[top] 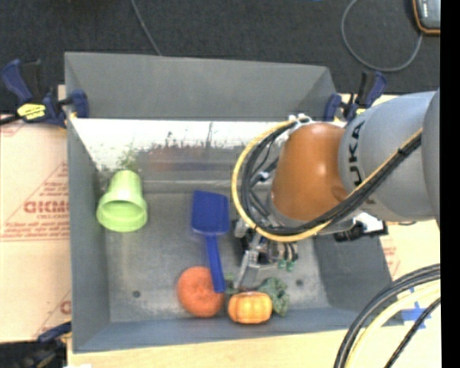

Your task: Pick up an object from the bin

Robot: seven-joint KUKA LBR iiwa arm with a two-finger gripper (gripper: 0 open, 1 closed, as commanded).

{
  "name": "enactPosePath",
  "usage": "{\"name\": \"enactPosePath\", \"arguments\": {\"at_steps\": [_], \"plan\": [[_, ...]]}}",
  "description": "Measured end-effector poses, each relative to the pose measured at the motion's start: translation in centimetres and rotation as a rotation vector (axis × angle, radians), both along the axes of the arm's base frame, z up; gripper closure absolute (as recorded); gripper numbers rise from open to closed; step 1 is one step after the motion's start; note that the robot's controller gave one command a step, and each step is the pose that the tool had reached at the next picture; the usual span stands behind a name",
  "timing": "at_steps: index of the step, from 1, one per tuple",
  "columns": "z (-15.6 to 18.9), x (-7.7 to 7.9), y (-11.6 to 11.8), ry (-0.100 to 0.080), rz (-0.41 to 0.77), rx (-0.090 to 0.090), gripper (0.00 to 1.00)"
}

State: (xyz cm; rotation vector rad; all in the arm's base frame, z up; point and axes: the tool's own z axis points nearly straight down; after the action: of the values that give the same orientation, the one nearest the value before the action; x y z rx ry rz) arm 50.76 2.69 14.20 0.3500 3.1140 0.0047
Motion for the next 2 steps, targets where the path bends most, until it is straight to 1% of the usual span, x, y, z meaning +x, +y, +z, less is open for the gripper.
{"name": "enactPosePath", "arguments": {"at_steps": [1,2], "plan": [[1.3,1.3,1.4,0.001,0.219,-0.003,0.0],[10.5,0.5,0.5,0.004,0.077,-0.002,0.0]]}}
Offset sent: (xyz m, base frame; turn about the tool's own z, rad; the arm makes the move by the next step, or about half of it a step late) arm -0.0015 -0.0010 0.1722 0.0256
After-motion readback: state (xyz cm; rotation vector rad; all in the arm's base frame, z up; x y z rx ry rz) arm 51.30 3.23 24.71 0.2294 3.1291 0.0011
